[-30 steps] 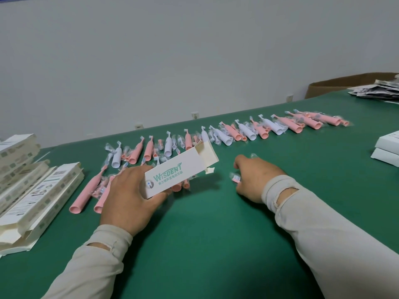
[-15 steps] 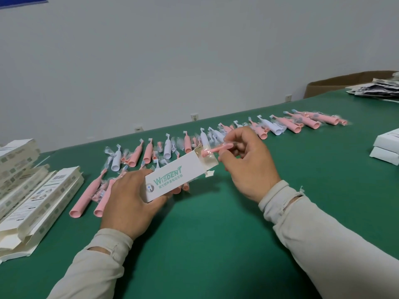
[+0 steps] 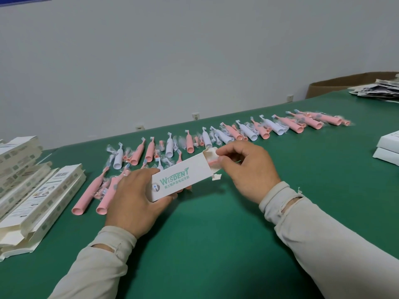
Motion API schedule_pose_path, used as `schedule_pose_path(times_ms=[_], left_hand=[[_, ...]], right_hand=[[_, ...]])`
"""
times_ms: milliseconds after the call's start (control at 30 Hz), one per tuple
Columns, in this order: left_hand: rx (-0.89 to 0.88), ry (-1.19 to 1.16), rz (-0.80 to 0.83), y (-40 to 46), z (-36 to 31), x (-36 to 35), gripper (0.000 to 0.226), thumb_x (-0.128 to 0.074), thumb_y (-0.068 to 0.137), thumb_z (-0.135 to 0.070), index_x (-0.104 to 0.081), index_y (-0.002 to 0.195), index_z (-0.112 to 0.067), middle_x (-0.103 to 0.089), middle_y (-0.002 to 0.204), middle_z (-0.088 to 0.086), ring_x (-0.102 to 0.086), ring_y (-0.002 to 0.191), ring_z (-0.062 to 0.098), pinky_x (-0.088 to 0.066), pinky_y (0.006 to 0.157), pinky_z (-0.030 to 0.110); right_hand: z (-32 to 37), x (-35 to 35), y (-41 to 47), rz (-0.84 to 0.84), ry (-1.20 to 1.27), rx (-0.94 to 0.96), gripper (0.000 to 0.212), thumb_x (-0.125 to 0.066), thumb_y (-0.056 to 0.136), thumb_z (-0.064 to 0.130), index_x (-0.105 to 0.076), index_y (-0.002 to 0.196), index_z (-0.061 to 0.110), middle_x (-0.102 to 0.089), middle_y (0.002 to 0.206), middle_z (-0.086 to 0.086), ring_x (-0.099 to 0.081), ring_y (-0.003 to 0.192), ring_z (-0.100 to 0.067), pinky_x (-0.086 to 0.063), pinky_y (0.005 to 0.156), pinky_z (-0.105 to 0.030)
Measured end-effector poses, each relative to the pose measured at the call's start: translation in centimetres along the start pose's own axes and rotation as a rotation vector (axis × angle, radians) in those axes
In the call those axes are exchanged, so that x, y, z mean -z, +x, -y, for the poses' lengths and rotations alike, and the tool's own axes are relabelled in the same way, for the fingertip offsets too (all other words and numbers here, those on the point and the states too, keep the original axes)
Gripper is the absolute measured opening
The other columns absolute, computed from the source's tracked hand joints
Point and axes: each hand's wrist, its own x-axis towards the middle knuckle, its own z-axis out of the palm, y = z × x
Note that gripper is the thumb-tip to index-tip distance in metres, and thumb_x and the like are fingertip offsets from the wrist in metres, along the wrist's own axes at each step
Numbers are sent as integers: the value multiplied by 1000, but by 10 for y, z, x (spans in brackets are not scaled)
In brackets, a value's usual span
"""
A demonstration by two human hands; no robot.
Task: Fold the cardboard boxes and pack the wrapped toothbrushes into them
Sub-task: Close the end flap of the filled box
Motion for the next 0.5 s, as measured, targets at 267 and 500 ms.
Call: schedule_pose_path(times_ms=[267,500], left_hand=[[-25,-6,15,0,-2,0,60,-79,71,-48,-61,124,-26,-62,116,-5,-51,107,20,-42,94,42],[15,16,11,2,1,1,62,-79,73,-48,-61,127,-24,-63,122,0,-52,114,25,-42,100,46]], right_hand=[[11,-10,-8,385,157,-116,17,-47,80,15,-55,91,26,-66,73,9,-50,50,-10,-41,47,-21],[-38,64,35,-221,-417,-318,13,-57,89,15,-59,87,28,-67,94,8,-60,79,-10,-44,79,-28]])
